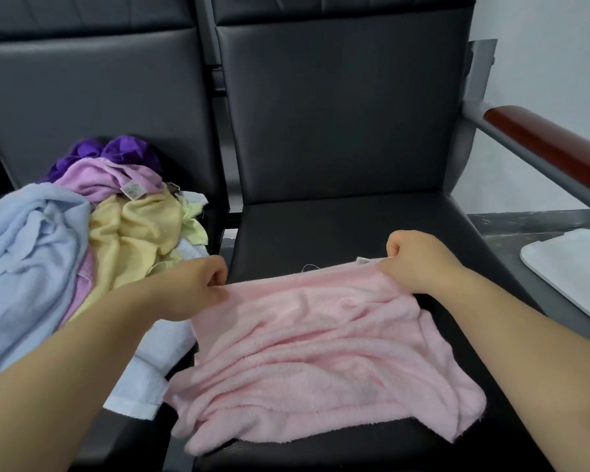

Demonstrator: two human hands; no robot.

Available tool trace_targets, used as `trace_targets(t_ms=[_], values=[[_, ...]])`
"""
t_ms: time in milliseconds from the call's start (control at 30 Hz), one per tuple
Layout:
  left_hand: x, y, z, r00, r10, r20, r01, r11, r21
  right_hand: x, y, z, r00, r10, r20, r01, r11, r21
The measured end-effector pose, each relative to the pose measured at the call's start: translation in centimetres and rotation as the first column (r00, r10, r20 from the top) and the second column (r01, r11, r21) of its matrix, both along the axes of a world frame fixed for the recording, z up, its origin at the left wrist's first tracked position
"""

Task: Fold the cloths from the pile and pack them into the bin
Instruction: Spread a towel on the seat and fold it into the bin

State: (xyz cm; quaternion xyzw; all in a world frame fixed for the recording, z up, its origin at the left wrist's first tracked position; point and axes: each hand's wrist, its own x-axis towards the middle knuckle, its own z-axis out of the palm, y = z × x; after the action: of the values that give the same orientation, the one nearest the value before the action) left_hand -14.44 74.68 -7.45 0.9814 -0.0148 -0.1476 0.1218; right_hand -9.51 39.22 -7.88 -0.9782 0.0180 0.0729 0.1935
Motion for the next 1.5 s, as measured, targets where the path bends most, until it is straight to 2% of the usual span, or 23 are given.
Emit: trace_targets(t_ms=[100, 233, 300, 333, 367, 400, 433, 467, 500, 533, 600, 667, 733, 800, 933, 1000, 1067, 1100, 1167, 1233, 1267, 1367, 1500], values=[[-1.0, 0.8, 2.2, 0.999, -0.012, 0.033, 0.013, 1.000, -0.026, -0.3, -0.3, 0.9, 0.996, -0.053, 0.074, 0.053, 0.999, 0.001], [-2.1, 1.4, 3.8, 0.992, 0.072, 0.108, -0.081, 0.993, 0.083, -0.8, -0.3, 1.9, 0.990, -0.143, -0.001, 0.143, 0.990, 0.004], [-2.5, 1.2, 4.0, 0.969, 0.176, 0.172, -0.181, 0.983, 0.015, -1.1, -0.2, 2.5, 0.960, -0.264, -0.090, 0.277, 0.934, 0.225], [-2.6, 1.0, 4.0, 0.941, 0.271, 0.204, -0.259, 0.962, -0.085, -1.4, -0.2, 3.0, 0.927, -0.327, -0.183, 0.374, 0.832, 0.410], [-2.7, 0.7, 3.8, 0.894, 0.399, 0.205, -0.349, 0.905, -0.241, -1.8, -0.1, 3.6, 0.885, -0.359, -0.296, 0.466, 0.668, 0.581], [-2.6, 0.4, 3.9, 0.832, 0.532, 0.158, -0.426, 0.794, -0.434, -2.3, 0.0, 4.3, 0.861, -0.345, -0.374, 0.506, 0.507, 0.698], [-2.3, 0.2, 4.1, 0.766, 0.640, 0.061, -0.475, 0.627, -0.617, -2.5, 0.1, 4.7, 0.865, -0.317, -0.390, 0.494, 0.398, 0.773], [-1.9, -0.1, 4.5, 0.705, 0.708, -0.049, -0.493, 0.438, -0.752, -2.5, 0.1, 5.1, 0.880, -0.311, -0.360, 0.457, 0.343, 0.821], [-1.5, -0.4, 5.5, 0.665, 0.735, -0.133, -0.470, 0.274, -0.839, -2.4, 0.2, 5.9, 0.900, -0.317, -0.299, 0.401, 0.334, 0.853], [-0.9, -0.7, 6.5, 0.653, 0.736, -0.178, -0.421, 0.157, -0.893, -2.2, 0.5, 6.8, 0.916, -0.330, -0.227, 0.341, 0.347, 0.874], [0.0, -1.4, 9.0, 0.677, 0.718, -0.164, -0.276, 0.040, -0.960, -1.6, 0.8, 9.5, 0.929, -0.357, -0.098, 0.235, 0.363, 0.902], [0.8, -1.8, 11.8, 0.701, 0.708, -0.087, -0.117, -0.007, -0.993, -0.8, 0.8, 12.5, 0.919, -0.394, 0.018, 0.134, 0.355, 0.925], [1.5, -1.8, 14.1, 0.689, 0.725, 0.006, 0.027, -0.018, -0.999, -0.2, 0.4, 15.1, 0.887, -0.437, 0.152, 0.035, 0.392, 0.919], [1.7, -2.0, 15.9, 0.671, 0.735, 0.097, 0.118, 0.024, -0.993, -0.3, -0.2, 16.7, 0.848, -0.461, 0.261, -0.048, 0.423, 0.905], [0.8, -2.0, 15.0, 0.692, 0.700, 0.175, 0.140, 0.108, -0.984, -3.0, -1.0, 16.2, 0.818, -0.439, 0.372, -0.111, 0.515, 0.850], [0.0, -1.5, 12.3, 0.684, 0.680, 0.265, 0.053, 0.315, -0.948, -4.4, -1.3, 13.9, 0.838, -0.401, 0.370, -0.091, 0.565, 0.820], [-1.2, -0.8, 8.9, 0.715, 0.624, 0.314, -0.061, 0.504, -0.862, -5.2, -2.0, 10.5, 0.870, -0.361, 0.335, -0.003, 0.676, 0.736], [-1.8, -0.3, 7.2, 0.757, 0.593, 0.275, -0.115, 0.535, -0.837, -5.3, -2.3, 9.0, 0.900, -0.333, 0.282, 0.064, 0.741, 0.669], [-3.0, 0.4, 4.4, 0.838, 0.541, 0.067, -0.275, 0.525, -0.805, -5.0, -2.8, 6.2, 0.954, -0.296, 0.053, 0.213, 0.791, 0.573], [-3.5, 0.7, 2.9, 0.849, 0.496, -0.181, -0.458, 0.521, -0.720, -4.9, -3.0, 4.9, 0.925, -0.302, -0.230, 0.379, 0.786, 0.489], [-3.7, 0.6, 2.3, 0.828, 0.493, -0.268, -0.526, 0.517, -0.675, -5.0, -2.9, 4.4, 0.893, -0.315, -0.321, 0.436, 0.783, 0.444], [-3.6, 0.0, 1.2, 0.751, 0.562, -0.345, -0.643, 0.506, -0.574, -5.0, -2.9, 3.3, 0.858, -0.354, -0.373, 0.487, 0.794, 0.365], [-2.8, -0.6, -0.1, 0.749, 0.594, -0.292, -0.622, 0.479, -0.620, -3.9, -2.6, 3.3, 0.830, -0.429, -0.356, 0.544, 0.764, 0.348]])
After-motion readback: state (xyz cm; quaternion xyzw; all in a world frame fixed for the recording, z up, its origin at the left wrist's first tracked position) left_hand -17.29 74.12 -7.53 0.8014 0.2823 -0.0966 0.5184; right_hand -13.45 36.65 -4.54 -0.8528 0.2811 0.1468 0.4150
